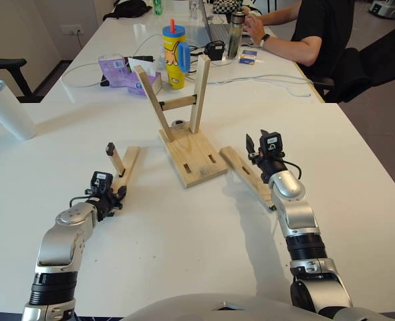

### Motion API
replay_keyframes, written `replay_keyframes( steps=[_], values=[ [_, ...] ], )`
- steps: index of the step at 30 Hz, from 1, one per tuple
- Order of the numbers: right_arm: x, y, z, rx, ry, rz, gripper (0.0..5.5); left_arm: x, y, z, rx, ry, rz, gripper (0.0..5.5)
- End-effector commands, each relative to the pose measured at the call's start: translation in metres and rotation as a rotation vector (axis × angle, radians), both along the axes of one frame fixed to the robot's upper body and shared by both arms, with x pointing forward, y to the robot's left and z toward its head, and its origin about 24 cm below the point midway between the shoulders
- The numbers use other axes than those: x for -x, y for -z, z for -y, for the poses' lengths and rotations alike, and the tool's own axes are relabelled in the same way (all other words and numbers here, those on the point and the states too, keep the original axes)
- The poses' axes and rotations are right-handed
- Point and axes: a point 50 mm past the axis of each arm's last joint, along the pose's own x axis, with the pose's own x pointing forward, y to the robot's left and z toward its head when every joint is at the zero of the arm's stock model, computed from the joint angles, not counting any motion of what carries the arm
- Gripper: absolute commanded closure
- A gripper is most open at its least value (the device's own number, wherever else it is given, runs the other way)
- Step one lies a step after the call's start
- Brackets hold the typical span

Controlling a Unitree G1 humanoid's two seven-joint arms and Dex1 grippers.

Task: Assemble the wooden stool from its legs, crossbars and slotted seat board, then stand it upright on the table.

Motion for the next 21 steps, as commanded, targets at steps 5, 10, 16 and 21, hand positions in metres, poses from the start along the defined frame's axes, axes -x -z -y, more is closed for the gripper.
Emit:
replay_keyframes(
  steps=[5,10,16,21],
  values=[
    [-0.007,-0.015,-0.009,-0.043,-0.062,0.022,3.31,-0.02,-0.038,0.01,0.004,0.09,0.305,3.44],
    [0.0,-0.031,-0.042,-0.493,-0.362,-0.203,2.8,0.002,-0.037,0.05,0.089,0.441,0.323,3.44],
    [0.012,-0.045,-0.054,-0.849,-0.546,-0.456,1.9,0.002,-0.055,0.064,0.178,0.5,0.436,3.44],
    [0.013,-0.051,-0.055,-0.941,-0.555,-0.528,1.51,0.004,-0.06,0.077,0.164,0.602,0.446,3.44]
  ],
)
